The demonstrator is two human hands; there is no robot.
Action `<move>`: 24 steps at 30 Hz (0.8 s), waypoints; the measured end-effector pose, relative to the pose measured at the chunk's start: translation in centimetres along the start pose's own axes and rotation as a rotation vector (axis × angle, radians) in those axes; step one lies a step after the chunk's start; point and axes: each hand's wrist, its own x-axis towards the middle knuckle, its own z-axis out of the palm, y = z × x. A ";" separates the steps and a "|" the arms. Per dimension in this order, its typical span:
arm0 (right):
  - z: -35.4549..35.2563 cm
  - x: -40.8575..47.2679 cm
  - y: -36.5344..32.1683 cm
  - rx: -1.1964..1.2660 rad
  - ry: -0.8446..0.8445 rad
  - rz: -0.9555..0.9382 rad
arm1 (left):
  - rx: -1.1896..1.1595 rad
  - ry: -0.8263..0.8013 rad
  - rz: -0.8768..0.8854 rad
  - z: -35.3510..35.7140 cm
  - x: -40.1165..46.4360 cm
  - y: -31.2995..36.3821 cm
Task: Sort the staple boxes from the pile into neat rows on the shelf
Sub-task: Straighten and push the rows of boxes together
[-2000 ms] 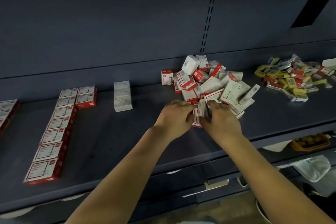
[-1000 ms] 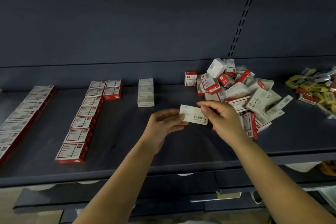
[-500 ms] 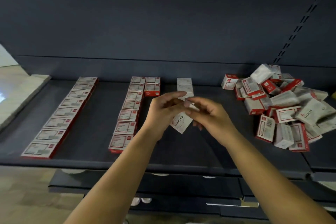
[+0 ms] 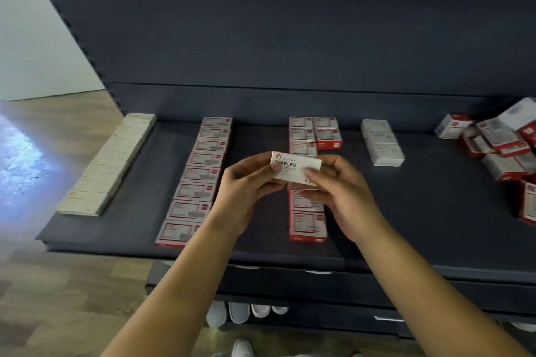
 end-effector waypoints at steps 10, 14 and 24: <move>10.7 0.8 3.6 0.006 -0.067 0.045 | 0.648 0.043 0.400 -11.9 -1.4 3.0; 14.3 0.7 4.6 -0.035 -0.110 0.080 | 1.319 -0.198 0.829 -15.9 -1.4 3.9; 20.6 1.0 6.9 -0.833 -0.280 -0.218 | 1.556 -0.181 0.853 -22.6 -4.5 7.0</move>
